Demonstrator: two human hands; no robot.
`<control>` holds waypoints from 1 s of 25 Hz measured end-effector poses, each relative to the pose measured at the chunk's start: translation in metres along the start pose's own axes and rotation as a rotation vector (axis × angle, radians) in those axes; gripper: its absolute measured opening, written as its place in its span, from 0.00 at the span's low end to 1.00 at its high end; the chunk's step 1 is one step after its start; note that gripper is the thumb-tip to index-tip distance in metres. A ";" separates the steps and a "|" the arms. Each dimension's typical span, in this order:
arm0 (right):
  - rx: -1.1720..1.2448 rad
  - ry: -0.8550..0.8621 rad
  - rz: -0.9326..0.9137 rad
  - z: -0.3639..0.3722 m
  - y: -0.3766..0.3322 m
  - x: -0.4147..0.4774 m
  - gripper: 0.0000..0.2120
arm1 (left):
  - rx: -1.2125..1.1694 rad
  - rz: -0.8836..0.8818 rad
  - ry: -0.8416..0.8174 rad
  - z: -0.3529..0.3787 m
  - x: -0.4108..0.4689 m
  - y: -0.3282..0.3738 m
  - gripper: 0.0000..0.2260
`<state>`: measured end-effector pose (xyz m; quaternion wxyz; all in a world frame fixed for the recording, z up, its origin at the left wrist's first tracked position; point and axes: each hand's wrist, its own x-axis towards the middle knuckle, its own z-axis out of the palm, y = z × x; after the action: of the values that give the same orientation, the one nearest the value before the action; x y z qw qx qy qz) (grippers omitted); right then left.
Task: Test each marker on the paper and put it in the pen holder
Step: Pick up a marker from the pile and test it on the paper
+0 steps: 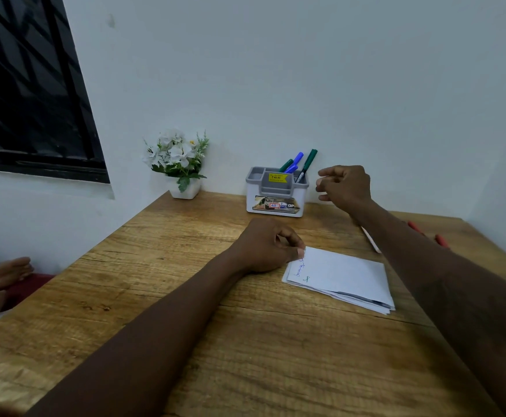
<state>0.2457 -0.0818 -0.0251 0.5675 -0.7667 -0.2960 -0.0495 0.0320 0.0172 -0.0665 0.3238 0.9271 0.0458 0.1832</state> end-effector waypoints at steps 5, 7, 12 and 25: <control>0.042 -0.029 0.005 -0.028 0.003 -0.042 0.06 | 0.045 -0.008 0.036 0.001 -0.001 0.004 0.07; 0.034 -0.041 0.003 -0.036 0.007 -0.058 0.05 | 0.057 -0.006 0.054 0.002 -0.002 0.005 0.07; -0.046 0.003 0.003 -0.064 0.005 -0.074 0.02 | 0.080 0.017 0.066 0.002 -0.005 0.008 0.07; -0.538 0.125 0.392 -0.156 0.033 -0.067 0.17 | 0.128 0.017 0.098 0.003 -0.004 0.006 0.09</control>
<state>0.2484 -0.2551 -0.0257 0.3605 -0.9269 -0.0838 -0.0626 0.0290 0.0100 -0.0666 0.2598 0.9361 0.0654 0.2277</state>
